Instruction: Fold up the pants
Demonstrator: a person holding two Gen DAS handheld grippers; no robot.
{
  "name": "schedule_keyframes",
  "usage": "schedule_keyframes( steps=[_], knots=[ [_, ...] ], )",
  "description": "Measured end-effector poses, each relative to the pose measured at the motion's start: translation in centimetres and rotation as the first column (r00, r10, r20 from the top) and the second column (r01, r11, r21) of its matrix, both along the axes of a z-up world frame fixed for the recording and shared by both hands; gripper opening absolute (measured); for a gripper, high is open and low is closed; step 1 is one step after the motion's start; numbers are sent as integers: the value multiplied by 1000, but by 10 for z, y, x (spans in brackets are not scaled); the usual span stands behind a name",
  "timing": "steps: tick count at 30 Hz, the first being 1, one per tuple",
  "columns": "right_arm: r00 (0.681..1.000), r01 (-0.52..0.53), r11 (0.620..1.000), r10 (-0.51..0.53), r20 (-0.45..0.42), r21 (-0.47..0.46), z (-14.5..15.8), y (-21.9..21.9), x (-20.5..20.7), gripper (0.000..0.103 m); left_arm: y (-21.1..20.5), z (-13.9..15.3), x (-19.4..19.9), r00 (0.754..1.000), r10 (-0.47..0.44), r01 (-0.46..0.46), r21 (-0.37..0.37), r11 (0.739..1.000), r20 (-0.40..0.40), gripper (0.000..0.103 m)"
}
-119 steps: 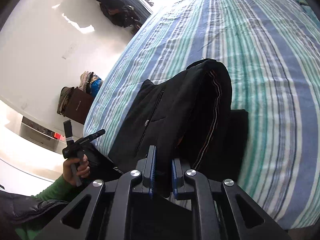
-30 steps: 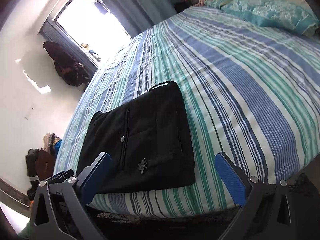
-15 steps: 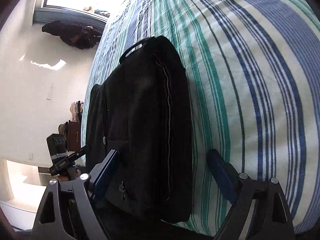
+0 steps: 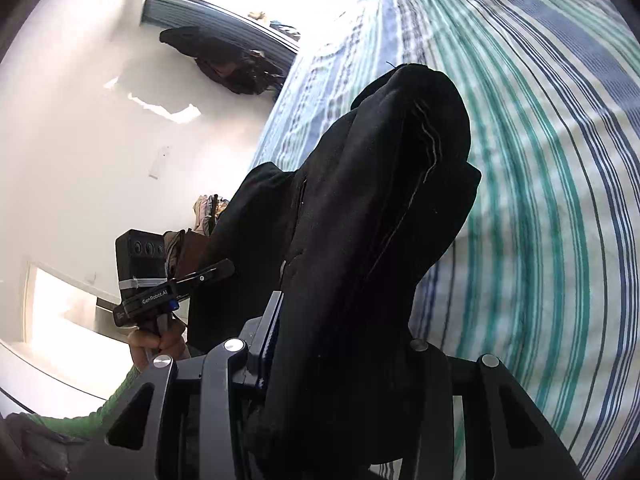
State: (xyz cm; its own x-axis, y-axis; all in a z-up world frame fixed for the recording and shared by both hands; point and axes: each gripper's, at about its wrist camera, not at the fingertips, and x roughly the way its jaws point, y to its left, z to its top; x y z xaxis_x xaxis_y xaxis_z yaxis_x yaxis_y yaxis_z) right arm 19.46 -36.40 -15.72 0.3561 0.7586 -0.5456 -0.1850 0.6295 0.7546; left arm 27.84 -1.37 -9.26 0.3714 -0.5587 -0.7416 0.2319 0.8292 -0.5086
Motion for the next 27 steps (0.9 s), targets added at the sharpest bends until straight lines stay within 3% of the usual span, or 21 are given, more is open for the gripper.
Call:
schedule_keyframes(
  steps=[3, 5, 7, 8, 9, 10, 11, 13, 15, 16, 18, 19, 23, 25, 27],
  knots=[
    [998, -1, 1000, 2, 59, -20, 16, 18, 43, 41, 18, 1, 40, 999, 54, -54, 17, 998, 7, 21],
    [997, 2, 998, 3, 74, -70, 13, 30, 71, 41, 24, -17, 61, 996, 87, -86, 85, 993, -4, 28],
    [999, 24, 989, -19, 37, -145, -10, 36, 93, 46, 25, -53, 76, 986, 158, -142, 244, 959, -46, 56],
    [999, 40, 981, -43, -12, -190, -28, 40, 102, 47, 25, -74, 79, 978, 198, -162, 347, 924, -69, 58],
    [995, 54, 965, -74, -70, -256, -49, 41, 109, 54, 28, -92, 80, 974, 211, -159, 403, 901, -87, 73],
    [986, 55, 949, -100, -130, -309, -69, 39, 112, 60, 35, -95, 75, 973, 223, -180, 388, 904, -67, 83],
    [982, 74, 960, -116, -146, -269, -80, 32, 110, 63, 42, -92, 70, 968, 247, -213, 376, 902, -44, 86],
    [982, 119, 972, -145, -121, -202, -76, 13, 101, 64, 52, -78, 58, 958, 288, -267, 376, 888, -1, 86],
    [982, 141, 963, -166, -90, -230, -63, -1, 88, 75, 58, -61, 39, 955, 286, -291, 411, 864, 76, 86],
    [983, 152, 947, -175, -57, -281, -53, -8, 79, 76, 56, -53, 28, 954, 274, -299, 439, 847, 119, 88],
    [982, 180, 914, -188, 13, -363, -32, -17, 59, 96, 47, -41, 4, 951, 244, -306, 483, 821, 188, 92],
    [979, 202, 897, -199, 48, -393, -23, -18, 46, 101, 41, -38, -9, 950, 228, -306, 501, 809, 213, 95],
    [949, 307, 816, -224, 222, -490, 13, -5, -14, 103, 14, -22, -53, 929, 202, -345, 525, 778, 311, 96],
    [913, 394, 741, -248, 323, -543, 24, 13, -38, 103, 16, -13, -72, 925, 203, -347, 496, 796, 321, 99],
    [838, 527, 620, -266, 476, -581, 40, 35, -69, 103, 11, -3, -80, 922, 205, -347, 466, 813, 328, 99]
  ],
)
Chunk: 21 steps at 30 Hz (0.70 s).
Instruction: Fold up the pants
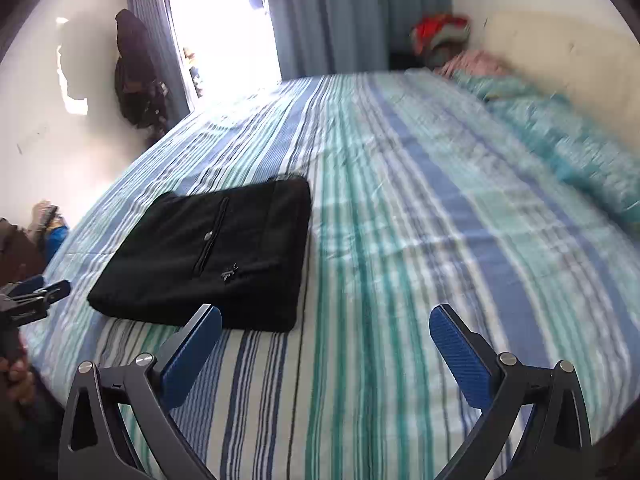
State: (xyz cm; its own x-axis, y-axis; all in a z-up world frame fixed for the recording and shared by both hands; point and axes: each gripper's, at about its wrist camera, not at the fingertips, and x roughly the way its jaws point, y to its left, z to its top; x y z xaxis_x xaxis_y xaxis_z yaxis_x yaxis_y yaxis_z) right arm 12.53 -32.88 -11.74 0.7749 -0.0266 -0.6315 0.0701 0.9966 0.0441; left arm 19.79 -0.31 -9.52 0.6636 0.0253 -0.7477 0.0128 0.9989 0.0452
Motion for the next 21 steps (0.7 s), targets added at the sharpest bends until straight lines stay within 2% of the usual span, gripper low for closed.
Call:
schedule_keyframes(
  steps=[2, 3, 4, 5, 6, 7, 9, 12, 13, 15, 16, 17, 21],
  knots=[
    [982, 78, 993, -62, 176, -90, 18, 18, -33, 103, -4, 8, -8, 1000, 14, -14, 42, 999, 8, 102],
    [971, 105, 988, -77, 228, -111, 25, 26, -47, 103, -7, 13, -13, 1000, 9, -10, 65, 998, 19, 102],
    [966, 124, 984, -91, 244, -124, 31, 31, -54, 103, -10, 18, -17, 999, 1, -4, 78, 997, 38, 102],
    [971, 138, 980, -105, 215, -143, 32, 38, -53, 103, -11, 23, -23, 998, -4, -1, 83, 997, 59, 102],
    [985, 119, 978, -95, 146, -168, 30, 45, -47, 103, -11, 28, -28, 997, -2, -3, 78, 997, 73, 102],
    [991, 92, 980, -73, 112, -176, 30, 49, -46, 103, -10, 32, -32, 997, 2, -7, 65, 998, 83, 102],
    [983, 87, 984, -59, 175, -157, 39, 55, -61, 103, -5, 40, -39, 994, 19, -22, 33, 999, 109, 102],
    [954, 140, 982, -98, 283, -129, 61, 63, -82, 103, 2, 50, -48, 989, 43, -43, -4, 999, 142, 102],
    [960, 123, 987, -93, 265, -99, 65, 64, -83, 103, 3, 52, -52, 987, 47, -46, -8, 999, 152, 102],
    [990, 73, 996, -65, 129, -59, 58, 65, -65, 103, 5, 55, -55, 985, 43, -43, -4, 999, 165, 102],
    [994, 68, 997, -65, 86, -38, 53, 64, -62, 103, 4, 56, -56, 986, 37, -37, 0, 999, 163, 102],
    [994, 72, 997, -69, 88, -29, 51, 64, -63, 103, 4, 56, -56, 987, 25, -25, 1, 1000, 156, 102],
    [971, 123, 989, -102, 214, -86, 67, 76, -83, 103, 8, 53, -59, 993, 39, -37, -15, 999, 115, 102]
  ],
)
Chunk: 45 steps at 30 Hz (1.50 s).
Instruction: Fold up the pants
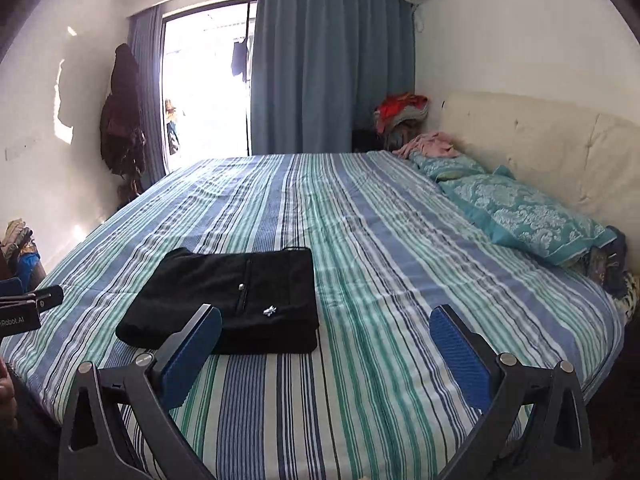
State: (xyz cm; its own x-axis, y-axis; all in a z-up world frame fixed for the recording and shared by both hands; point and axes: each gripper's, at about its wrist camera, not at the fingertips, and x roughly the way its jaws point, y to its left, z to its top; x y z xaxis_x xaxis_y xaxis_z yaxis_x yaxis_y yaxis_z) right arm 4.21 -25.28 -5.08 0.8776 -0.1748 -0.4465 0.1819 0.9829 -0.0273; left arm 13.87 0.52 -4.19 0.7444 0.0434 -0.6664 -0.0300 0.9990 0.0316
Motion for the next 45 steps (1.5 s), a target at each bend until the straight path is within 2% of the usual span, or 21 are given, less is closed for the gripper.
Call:
schedule_keyframes(
  steps=[2, 4, 8, 13, 18, 21, 26, 32, 40, 45],
  knots=[
    [1000, -2, 1000, 2, -13, 15, 3, 4, 1, 103, 3, -2, -2, 999, 40, -40, -2, 999, 1, 102],
    [997, -23, 999, 24, -72, 24, -2, 7, 9, 103, 6, -4, -3, 998, 67, -67, -4, 998, -11, 102],
    [995, -28, 997, 34, -90, 65, -12, 6, 8, 103, 6, -7, -4, 999, 5, -6, -5, 1000, -33, 102],
    [978, -9, 1000, 6, -211, -14, -24, 23, 12, 103, -2, -7, -13, 998, -48, 48, 8, 999, -38, 102],
    [953, -9, 1000, 5, -303, -10, -23, 34, 9, 103, -12, -3, -23, 995, -74, 77, 38, 996, -65, 102],
    [935, -26, 999, 32, -353, 23, -16, 36, 8, 103, -18, 2, -26, 988, -93, 100, 50, 994, -120, 102],
    [935, -49, 998, 62, -348, 46, 6, 40, 0, 103, -20, 15, -33, 982, -110, 113, 13, 994, -152, 102],
    [942, -66, 997, 74, -328, 34, 25, 46, -6, 103, -22, 24, -38, 985, -102, 106, 27, 994, -139, 102],
    [942, -57, 998, 64, -330, 30, 24, 46, -5, 103, -18, 25, -37, 988, -62, 69, 45, 997, -140, 102],
    [941, -49, 998, 55, -334, 28, 23, 45, -4, 103, -19, 26, -37, 992, -43, 53, 88, 995, -119, 102]
  ],
)
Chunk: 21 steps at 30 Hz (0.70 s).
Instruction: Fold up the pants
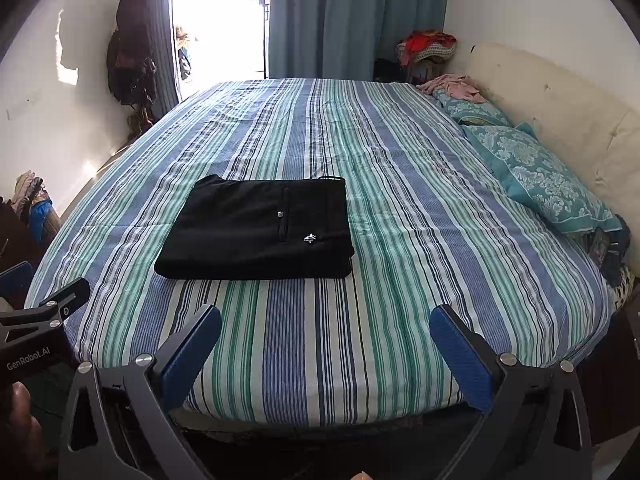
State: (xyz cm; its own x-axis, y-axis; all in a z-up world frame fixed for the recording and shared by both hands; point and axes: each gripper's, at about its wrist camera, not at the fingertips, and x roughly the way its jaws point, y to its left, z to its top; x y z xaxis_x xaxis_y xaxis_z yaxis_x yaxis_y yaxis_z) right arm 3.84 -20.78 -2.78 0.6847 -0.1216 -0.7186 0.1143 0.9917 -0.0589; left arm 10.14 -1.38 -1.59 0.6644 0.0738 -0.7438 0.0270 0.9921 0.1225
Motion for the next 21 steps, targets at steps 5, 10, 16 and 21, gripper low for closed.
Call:
schedule_keyframes(
  steps=[5, 10, 16, 21],
  knots=[
    [1000, -1, 1000, 1, 5, 3, 2, 0, 0, 103, 2, 0, 1, 1000, 6, -6, -13, 1000, -4, 102],
    [1000, 0, 1000, 0, 10, 2, 3, 0, 0, 103, 3, 1, 2, 1000, 9, -9, -26, 1000, -9, 102],
    [1000, 0, 1000, 0, 7, 2, 3, 1, -1, 103, 3, 1, 2, 1000, 6, -7, -34, 999, -16, 102],
    [1000, -2, 1000, 2, 10, 2, 4, 2, -2, 103, 2, 0, 2, 1000, 4, -5, -34, 999, -19, 102]
  ],
)
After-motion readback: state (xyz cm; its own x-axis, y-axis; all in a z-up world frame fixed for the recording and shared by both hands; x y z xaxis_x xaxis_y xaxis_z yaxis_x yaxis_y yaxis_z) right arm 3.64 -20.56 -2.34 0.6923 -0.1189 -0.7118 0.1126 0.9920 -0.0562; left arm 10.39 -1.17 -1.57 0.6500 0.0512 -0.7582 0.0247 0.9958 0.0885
